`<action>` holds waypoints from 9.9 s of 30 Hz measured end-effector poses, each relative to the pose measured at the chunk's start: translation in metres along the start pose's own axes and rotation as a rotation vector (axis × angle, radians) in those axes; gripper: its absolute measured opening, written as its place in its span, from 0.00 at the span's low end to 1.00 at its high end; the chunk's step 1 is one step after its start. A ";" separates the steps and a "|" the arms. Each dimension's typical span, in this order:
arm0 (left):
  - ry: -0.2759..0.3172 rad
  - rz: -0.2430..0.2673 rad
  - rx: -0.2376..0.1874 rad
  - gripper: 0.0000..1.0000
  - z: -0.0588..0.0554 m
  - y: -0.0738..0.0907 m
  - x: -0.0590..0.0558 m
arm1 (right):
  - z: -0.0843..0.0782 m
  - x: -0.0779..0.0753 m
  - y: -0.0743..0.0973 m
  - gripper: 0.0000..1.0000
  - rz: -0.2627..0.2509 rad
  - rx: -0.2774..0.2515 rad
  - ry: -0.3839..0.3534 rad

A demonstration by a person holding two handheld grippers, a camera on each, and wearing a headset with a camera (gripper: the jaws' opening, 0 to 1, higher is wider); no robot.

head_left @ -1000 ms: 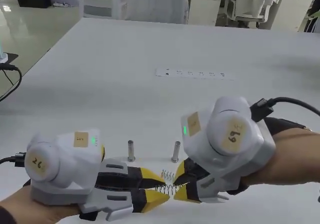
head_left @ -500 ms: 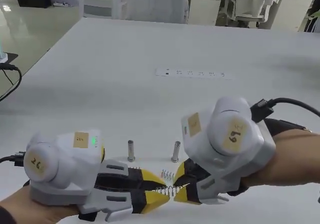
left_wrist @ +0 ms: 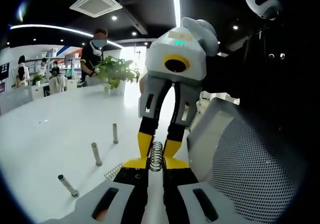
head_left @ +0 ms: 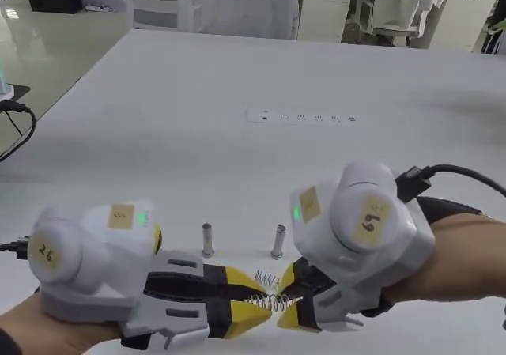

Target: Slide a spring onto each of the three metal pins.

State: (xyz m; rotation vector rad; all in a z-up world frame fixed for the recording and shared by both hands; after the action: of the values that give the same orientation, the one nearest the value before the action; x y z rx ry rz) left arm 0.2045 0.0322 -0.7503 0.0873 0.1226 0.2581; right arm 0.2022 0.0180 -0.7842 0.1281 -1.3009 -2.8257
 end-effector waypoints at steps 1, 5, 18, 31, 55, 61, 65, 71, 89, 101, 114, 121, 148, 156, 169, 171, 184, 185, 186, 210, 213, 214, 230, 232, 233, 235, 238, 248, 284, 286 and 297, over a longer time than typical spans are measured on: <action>0.001 0.000 -0.002 0.02 0.001 0.000 0.000 | -0.001 0.000 0.000 0.11 -0.001 0.000 0.000; -0.004 -0.003 -0.002 0.02 0.002 -0.001 -0.002 | -0.001 0.001 -0.001 0.11 0.000 -0.006 -0.010; 0.001 0.008 -0.006 0.02 0.002 0.001 0.000 | -0.001 -0.001 0.001 0.09 -0.015 -0.026 -0.020; -0.002 0.014 0.005 0.03 -0.001 0.001 0.002 | 0.008 -0.002 0.010 0.09 -0.022 -0.048 -0.016; -0.084 -0.014 0.040 0.03 -0.008 -0.004 -0.003 | 0.026 0.005 0.019 0.09 0.023 -0.059 -0.065; -0.099 -0.021 0.047 0.03 -0.009 -0.005 -0.004 | 0.030 0.006 0.019 0.09 0.027 -0.055 -0.059; -0.102 -0.026 0.050 0.03 -0.010 -0.006 -0.005 | 0.032 0.006 0.019 0.09 0.029 -0.051 -0.054; -0.100 -0.033 0.057 0.03 -0.012 -0.006 -0.006 | 0.034 0.008 0.018 0.09 0.031 -0.045 -0.051; -0.097 -0.045 0.085 0.03 -0.019 -0.007 -0.008 | 0.035 0.011 0.018 0.09 0.033 -0.012 -0.037; -0.084 -0.043 0.120 0.01 -0.029 -0.005 -0.008 | 0.032 0.004 0.026 0.09 0.010 -0.006 -0.042; -0.055 0.019 0.110 0.11 -0.031 0.003 0.004 | 0.016 -0.006 0.036 0.09 -0.024 0.027 -0.059; -0.035 0.074 0.101 0.23 -0.032 0.010 0.012 | 0.009 -0.011 0.042 0.09 -0.043 0.038 -0.066; 0.043 0.292 0.029 0.59 -0.032 0.049 0.035 | -0.017 -0.032 0.061 0.09 -0.111 0.070 -0.109; 0.053 0.334 0.013 0.64 -0.033 0.056 0.037 | -0.025 -0.041 0.070 0.09 -0.137 0.091 -0.115; 0.066 0.368 -0.016 0.68 -0.035 0.061 0.038 | -0.034 -0.058 0.087 0.09 -0.172 0.123 -0.132; 0.066 0.376 -0.020 0.68 -0.035 0.063 0.040 | -0.036 -0.063 0.091 0.09 -0.183 0.129 -0.135; 0.048 0.401 -0.015 0.72 -0.036 0.068 0.045 | -0.050 -0.085 0.102 0.09 -0.213 0.181 -0.160; 0.046 0.403 -0.014 0.73 -0.036 0.069 0.045 | -0.050 -0.086 0.102 0.09 -0.213 0.183 -0.160; 0.043 0.405 -0.013 0.73 -0.036 0.069 0.045 | -0.050 -0.089 0.103 0.09 -0.213 0.184 -0.165; 0.035 0.413 0.008 0.72 -0.042 0.071 0.042 | -0.070 -0.116 0.084 0.09 -0.161 0.279 -0.180; 0.035 0.416 0.006 0.72 -0.042 0.071 0.042 | -0.071 -0.116 0.081 0.09 -0.149 0.281 -0.185; 0.035 0.417 0.006 0.72 -0.042 0.071 0.042 | -0.071 -0.116 0.080 0.09 -0.147 0.285 -0.185; 0.035 0.429 0.005 0.71 -0.042 0.074 0.043 | -0.078 -0.119 0.070 0.09 -0.118 0.322 -0.187; 0.035 0.429 0.005 0.71 -0.042 0.074 0.043 | -0.078 -0.120 0.070 0.09 -0.116 0.320 -0.190; 0.035 0.430 0.006 0.71 -0.043 0.074 0.043 | -0.079 -0.120 0.069 0.09 -0.114 0.322 -0.191; 0.036 0.430 0.008 0.70 -0.043 0.074 0.043 | -0.080 -0.119 0.068 0.09 -0.110 0.328 -0.189; 0.037 0.431 0.008 0.70 -0.044 0.074 0.043 | -0.080 -0.119 0.067 0.09 -0.105 0.333 -0.188; 0.039 0.426 0.010 0.69 -0.043 0.074 0.044 | -0.090 -0.120 0.057 0.09 -0.097 0.357 -0.198; 0.040 0.418 0.009 0.68 -0.044 0.072 0.043 | -0.114 -0.119 0.021 0.10 -0.090 0.379 -0.227; 0.039 0.418 0.011 0.68 -0.044 0.072 0.043 | -0.114 -0.119 0.021 0.10 -0.091 0.376 -0.223; 0.039 0.415 0.009 0.68 -0.044 0.071 0.044 | -0.116 -0.118 0.022 0.15 -0.097 0.365 -0.227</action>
State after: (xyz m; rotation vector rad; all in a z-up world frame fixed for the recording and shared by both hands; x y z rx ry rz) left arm 0.2229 0.1151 -0.7912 0.1167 0.1441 0.6737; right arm 0.3293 -0.0769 -0.8351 -0.1314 -1.8995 -2.7085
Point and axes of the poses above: the centre of the closed fingertips' face, and the gripper's own axes: y roughly backward along the fingers, x roughly to its left, z roughly out of its top, the point moved 1 cm from there along y, roughly backward along the fingers, and after that the axes turned 11 degrees about -x, right-handed, at the moved point
